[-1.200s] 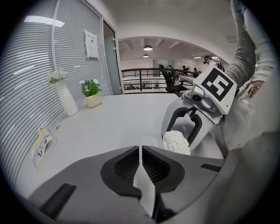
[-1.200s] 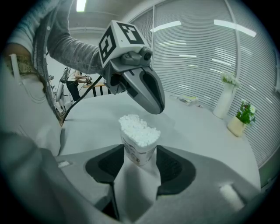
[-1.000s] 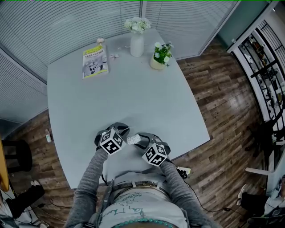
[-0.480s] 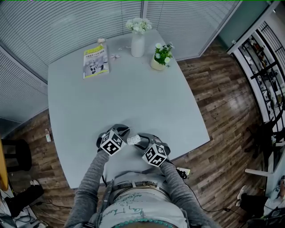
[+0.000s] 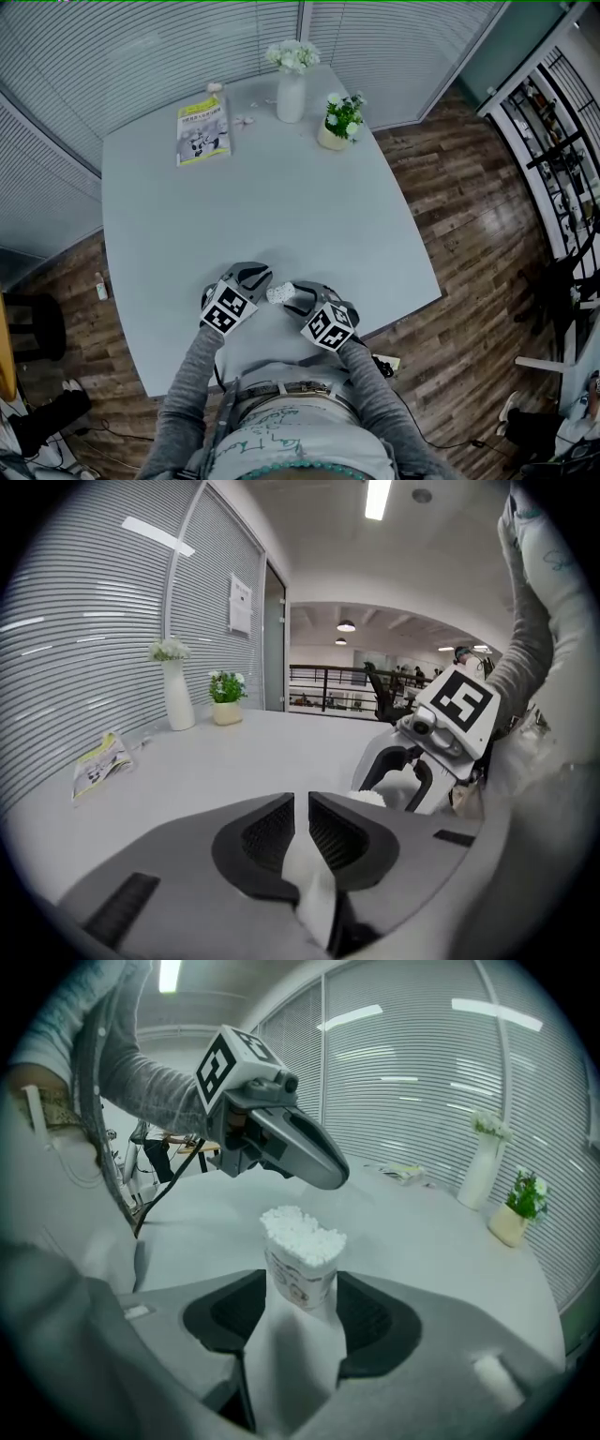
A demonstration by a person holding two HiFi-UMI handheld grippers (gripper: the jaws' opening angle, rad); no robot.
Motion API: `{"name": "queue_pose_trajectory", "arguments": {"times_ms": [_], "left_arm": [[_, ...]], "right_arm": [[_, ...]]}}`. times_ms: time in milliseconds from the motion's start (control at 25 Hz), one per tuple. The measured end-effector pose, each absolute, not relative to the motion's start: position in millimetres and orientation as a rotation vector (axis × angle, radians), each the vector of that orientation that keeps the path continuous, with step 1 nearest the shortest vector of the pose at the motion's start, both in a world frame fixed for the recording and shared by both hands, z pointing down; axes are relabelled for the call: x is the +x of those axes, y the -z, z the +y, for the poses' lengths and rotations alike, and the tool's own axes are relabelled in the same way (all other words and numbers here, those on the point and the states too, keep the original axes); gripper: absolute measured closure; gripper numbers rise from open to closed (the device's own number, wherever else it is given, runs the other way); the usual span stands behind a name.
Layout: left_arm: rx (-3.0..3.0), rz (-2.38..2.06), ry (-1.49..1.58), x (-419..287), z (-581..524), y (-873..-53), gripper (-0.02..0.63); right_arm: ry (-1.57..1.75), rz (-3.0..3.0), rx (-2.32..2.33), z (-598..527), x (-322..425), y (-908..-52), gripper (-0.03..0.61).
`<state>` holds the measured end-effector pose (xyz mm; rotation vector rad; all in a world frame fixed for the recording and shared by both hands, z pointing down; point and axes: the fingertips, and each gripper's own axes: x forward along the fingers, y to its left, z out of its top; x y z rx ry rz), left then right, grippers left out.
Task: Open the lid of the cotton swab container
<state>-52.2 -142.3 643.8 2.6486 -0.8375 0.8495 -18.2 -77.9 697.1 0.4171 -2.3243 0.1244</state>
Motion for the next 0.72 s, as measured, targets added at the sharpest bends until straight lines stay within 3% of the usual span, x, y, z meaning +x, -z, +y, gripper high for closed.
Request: {"name": "queue_pose_trajectory", "arguments": {"times_ms": [160,360,720], "left_arm": [[2.634,-0.849,-0.686,-50,-139,-624,0.560],[2.640,-0.920,-0.621,-59,-141,-605,0.491],[2.558,-0.939,-0.731,-85,-116,-639,0.448]], "right_arm": [[-0.123,-2.322,0.426,-77,-17,-696,0.348],[-0.125,-2.320,0.445,-77,-15,-694,0.348],[-0.135,-2.312,0.472,-82,-12,-693,0.348]]}}
